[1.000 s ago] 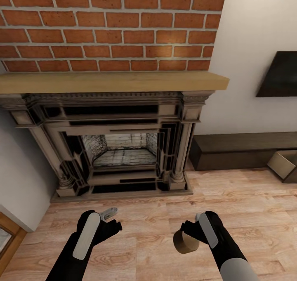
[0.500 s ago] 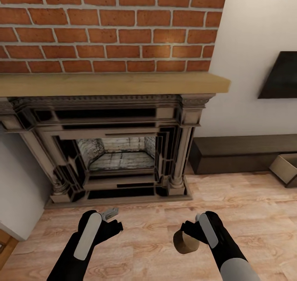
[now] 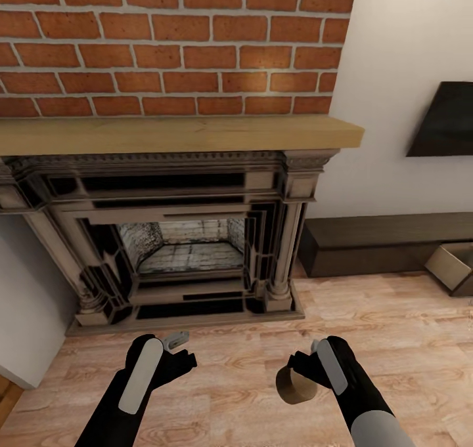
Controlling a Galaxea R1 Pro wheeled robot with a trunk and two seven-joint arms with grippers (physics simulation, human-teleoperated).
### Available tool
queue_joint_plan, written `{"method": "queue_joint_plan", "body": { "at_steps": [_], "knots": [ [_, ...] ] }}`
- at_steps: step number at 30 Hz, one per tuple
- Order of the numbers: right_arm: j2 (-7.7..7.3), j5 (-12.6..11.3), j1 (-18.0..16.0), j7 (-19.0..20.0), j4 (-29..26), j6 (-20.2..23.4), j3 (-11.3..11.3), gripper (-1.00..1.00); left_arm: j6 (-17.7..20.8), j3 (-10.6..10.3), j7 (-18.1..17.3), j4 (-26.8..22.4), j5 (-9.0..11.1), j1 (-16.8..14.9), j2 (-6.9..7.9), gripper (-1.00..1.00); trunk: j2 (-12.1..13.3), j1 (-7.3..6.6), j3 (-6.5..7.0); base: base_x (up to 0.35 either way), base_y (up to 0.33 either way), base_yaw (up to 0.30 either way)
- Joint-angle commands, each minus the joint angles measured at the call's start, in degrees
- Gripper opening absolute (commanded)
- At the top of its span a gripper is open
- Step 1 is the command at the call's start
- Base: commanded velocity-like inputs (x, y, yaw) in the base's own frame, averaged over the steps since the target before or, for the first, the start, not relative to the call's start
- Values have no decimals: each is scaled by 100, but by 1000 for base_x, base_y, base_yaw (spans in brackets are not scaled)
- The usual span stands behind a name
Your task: Place each of the two pumpkins and all three candles from the living room inside a cabinet in the living room (use any cabinet), then make sure every cabinet is closed, and position the cauldron so it is next to a table in the living room.
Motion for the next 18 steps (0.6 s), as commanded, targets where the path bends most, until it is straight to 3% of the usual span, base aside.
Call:
{"method": "queue_joint_plan", "body": {
  "at_steps": [1,6,18],
  "knots": [
    [6,-58,-6,-54,-6,15,-15,-100,11,-2,62,-7,63,-5,1,100,-13,3,-12,-160,0,-246],
    [6,-58,-6,-54,-6,18,-19,-100,11,6,62,-11,69,-4,8,100,-13,3,-10,-224,0,-273],
    [6,-58,-6,-54,-6,25,-42,-100,11,0,60,-13,69,-5,9,100,-13,3,24,-13,0,-283]
  ]
}}
